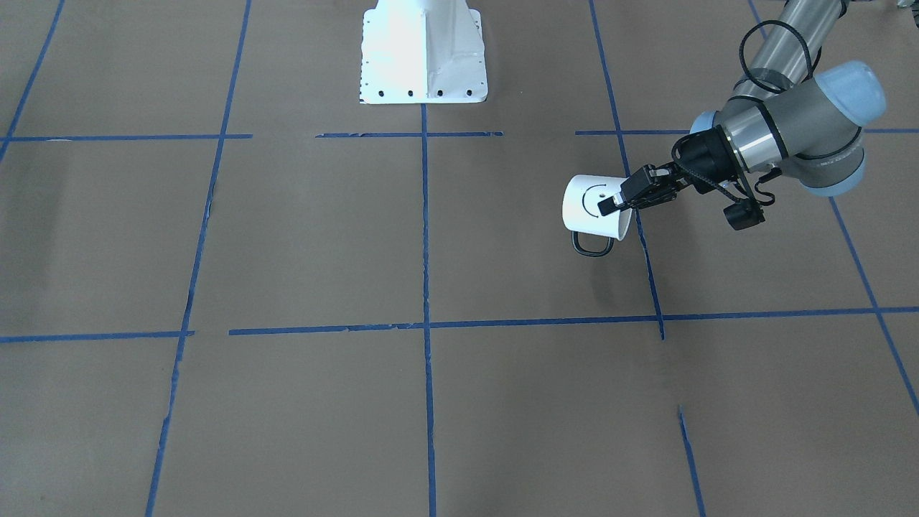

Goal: Flip mug
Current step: 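Lift the mug with the left gripper and carry it toward the table center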

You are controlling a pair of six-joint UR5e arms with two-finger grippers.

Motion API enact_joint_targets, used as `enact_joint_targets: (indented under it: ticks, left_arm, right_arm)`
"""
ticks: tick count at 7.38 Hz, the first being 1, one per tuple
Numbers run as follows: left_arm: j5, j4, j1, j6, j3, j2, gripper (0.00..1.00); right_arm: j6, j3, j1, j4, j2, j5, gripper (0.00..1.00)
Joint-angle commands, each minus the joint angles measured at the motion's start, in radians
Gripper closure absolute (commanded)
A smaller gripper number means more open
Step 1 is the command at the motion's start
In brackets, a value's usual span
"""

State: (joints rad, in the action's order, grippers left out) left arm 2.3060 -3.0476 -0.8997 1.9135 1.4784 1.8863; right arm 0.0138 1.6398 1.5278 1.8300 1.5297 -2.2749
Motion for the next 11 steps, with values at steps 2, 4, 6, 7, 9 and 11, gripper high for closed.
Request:
enact_joint_targets:
  ticks: [2, 4, 6, 7, 9, 11]
  left_arm:
    - [-0.219, 0.191, 0.098, -0.016, 0.092, 0.030, 1.00]
    - [-0.260, 0.377, 0.140, -0.118, 0.149, 0.081, 1.00]
    - [-0.298, 0.652, 0.162, -0.247, 0.210, 0.175, 1.00]
    - [-0.351, 0.735, 0.197, -0.266, 0.215, 0.218, 1.00]
    - [-0.442, 0.969, 0.226, -0.368, 0.221, 0.319, 1.00]
    - [-0.522, 1.196, 0.275, -0.447, 0.220, 0.423, 1.00]
  right_arm:
    - [0.000, 0.000, 0.000, 0.000, 0.000, 0.000, 0.00]
    - [0.000, 0.002, 0.000, 0.000, 0.001, 0.000, 0.00]
    - [0.000, 0.000, 0.000, 0.000, 0.001, 0.000, 0.00]
    - [0.000, 0.002, 0.000, 0.000, 0.001, 0.000, 0.00]
    - [0.000, 0.000, 0.000, 0.000, 0.000, 0.000, 0.00]
    - [0.000, 0.000, 0.000, 0.000, 0.001, 0.000, 0.00]
